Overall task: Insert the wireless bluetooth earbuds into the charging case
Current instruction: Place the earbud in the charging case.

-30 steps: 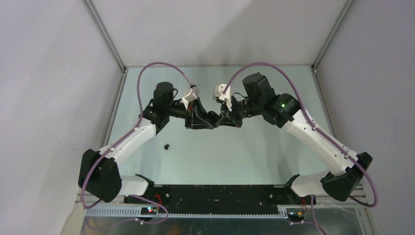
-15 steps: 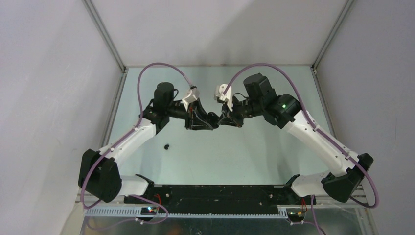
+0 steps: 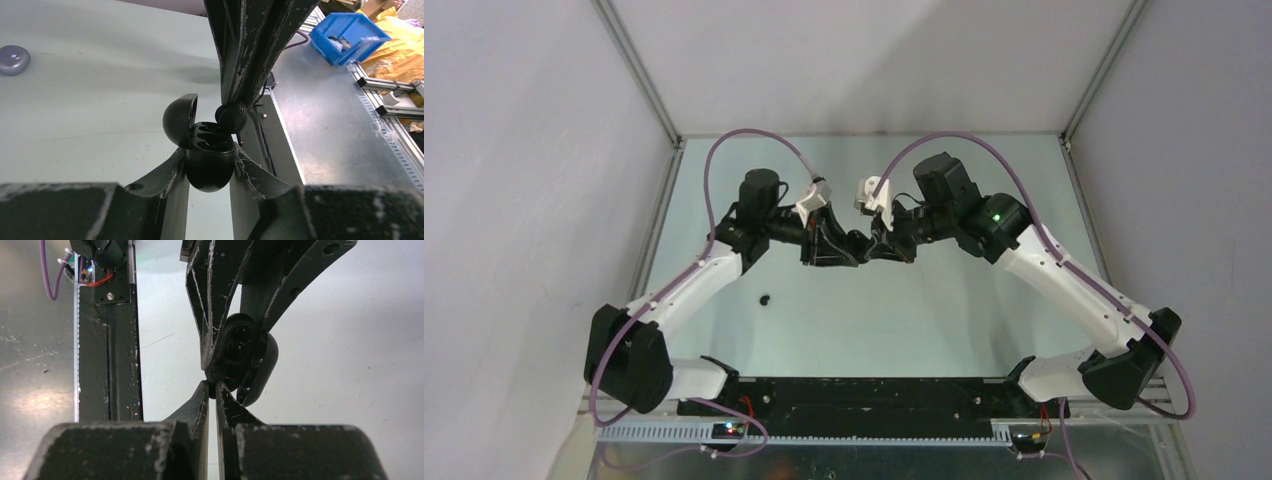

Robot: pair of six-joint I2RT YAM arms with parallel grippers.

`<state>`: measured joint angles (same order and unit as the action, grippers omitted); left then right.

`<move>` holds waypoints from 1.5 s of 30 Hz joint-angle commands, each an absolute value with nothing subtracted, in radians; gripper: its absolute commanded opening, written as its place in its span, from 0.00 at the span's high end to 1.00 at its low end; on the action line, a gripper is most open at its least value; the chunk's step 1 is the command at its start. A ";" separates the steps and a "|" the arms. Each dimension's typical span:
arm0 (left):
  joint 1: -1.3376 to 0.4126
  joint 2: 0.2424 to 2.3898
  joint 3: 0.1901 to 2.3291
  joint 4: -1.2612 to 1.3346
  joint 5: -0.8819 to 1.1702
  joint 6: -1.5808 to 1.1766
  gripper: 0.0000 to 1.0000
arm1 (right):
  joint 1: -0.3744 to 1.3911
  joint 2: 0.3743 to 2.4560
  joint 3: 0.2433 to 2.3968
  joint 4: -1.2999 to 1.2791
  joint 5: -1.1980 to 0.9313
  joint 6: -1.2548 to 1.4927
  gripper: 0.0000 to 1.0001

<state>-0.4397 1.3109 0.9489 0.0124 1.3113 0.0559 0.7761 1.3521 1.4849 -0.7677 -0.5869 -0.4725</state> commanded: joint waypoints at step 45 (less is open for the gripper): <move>-0.434 1.277 0.992 0.015 1.369 0.092 1.00 | 0.770 1.407 1.484 -0.689 -0.691 -0.400 0.97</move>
